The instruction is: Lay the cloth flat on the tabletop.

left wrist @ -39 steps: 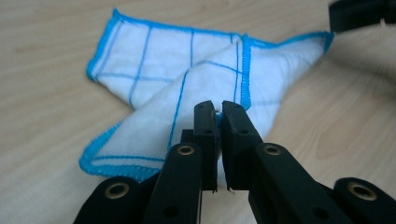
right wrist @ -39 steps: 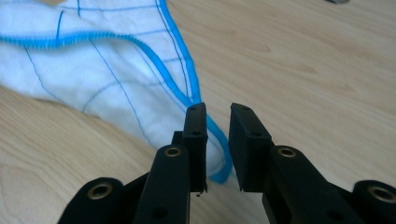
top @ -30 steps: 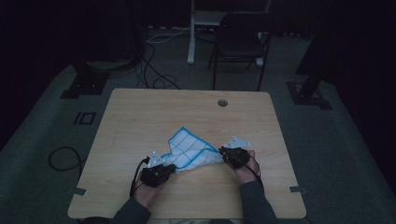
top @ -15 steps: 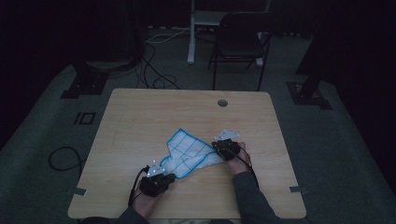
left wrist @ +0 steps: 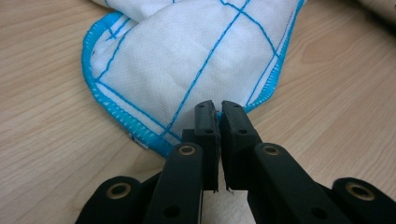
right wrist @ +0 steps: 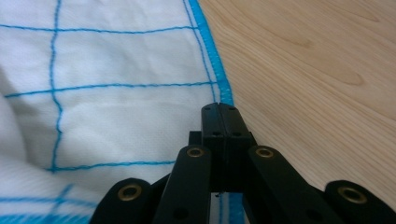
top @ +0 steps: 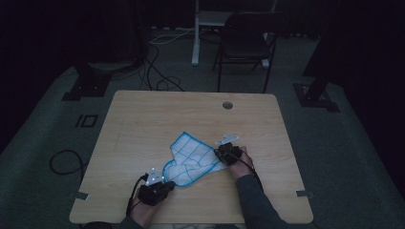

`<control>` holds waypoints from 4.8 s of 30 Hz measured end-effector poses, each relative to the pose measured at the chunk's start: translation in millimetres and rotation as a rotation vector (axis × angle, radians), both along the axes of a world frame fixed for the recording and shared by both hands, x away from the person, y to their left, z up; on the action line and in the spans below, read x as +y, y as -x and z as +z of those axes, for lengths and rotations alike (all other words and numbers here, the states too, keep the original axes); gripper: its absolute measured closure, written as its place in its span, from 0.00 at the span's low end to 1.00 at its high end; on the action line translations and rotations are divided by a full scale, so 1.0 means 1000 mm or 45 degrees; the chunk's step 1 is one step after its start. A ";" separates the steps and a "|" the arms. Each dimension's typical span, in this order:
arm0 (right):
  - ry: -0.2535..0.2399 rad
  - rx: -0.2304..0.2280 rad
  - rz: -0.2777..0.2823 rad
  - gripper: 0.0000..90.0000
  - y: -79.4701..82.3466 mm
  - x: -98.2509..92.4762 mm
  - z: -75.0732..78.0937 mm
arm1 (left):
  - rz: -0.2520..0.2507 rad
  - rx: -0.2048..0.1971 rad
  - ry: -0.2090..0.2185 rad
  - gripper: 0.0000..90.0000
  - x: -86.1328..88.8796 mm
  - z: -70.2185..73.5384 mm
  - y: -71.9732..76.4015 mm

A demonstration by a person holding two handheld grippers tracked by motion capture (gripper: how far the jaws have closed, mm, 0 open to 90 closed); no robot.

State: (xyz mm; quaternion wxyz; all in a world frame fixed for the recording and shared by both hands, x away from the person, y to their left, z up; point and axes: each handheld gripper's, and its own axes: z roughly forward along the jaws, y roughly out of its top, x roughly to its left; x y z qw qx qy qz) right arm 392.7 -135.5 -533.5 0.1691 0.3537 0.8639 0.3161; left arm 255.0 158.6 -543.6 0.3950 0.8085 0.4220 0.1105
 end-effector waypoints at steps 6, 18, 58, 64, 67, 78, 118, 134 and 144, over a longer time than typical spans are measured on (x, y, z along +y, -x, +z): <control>0.029 -0.008 -0.061 1.00 -0.003 -0.010 0.001 | -0.011 0.010 0.005 0.96 0.005 0.000 0.000; 0.118 -0.053 -0.153 1.00 -0.004 -0.028 0.001 | -0.019 0.017 -0.020 0.96 0.010 0.002 0.003; -0.036 -0.074 -0.152 0.95 -0.008 -0.025 0.009 | -0.027 -0.023 -0.051 0.68 -0.019 0.018 -0.110; -0.041 -0.071 -0.134 0.93 -0.015 -0.012 0.006 | -0.038 0.026 -0.076 0.66 -0.024 0.010 -0.118; -0.048 -0.066 -0.139 0.91 -0.023 -0.006 0.004 | -0.031 0.045 -0.077 0.66 -0.025 0.008 -0.120; -0.046 -0.002 -0.172 0.82 -0.044 0.005 -0.001 | -0.106 0.096 -0.121 0.97 -0.027 0.011 -0.120; -0.033 0.004 -0.278 0.95 -0.009 -0.045 0.005 | 0.137 -0.008 -0.082 0.91 0.024 0.031 -0.105; -0.106 -0.051 -0.124 0.68 0.049 -0.040 0.009 | 0.022 0.024 -0.148 0.90 0.002 0.013 -0.091; -0.057 0.002 -0.061 0.60 0.067 -0.043 -0.003 | 0.026 -0.072 -0.179 0.90 0.006 0.005 -0.081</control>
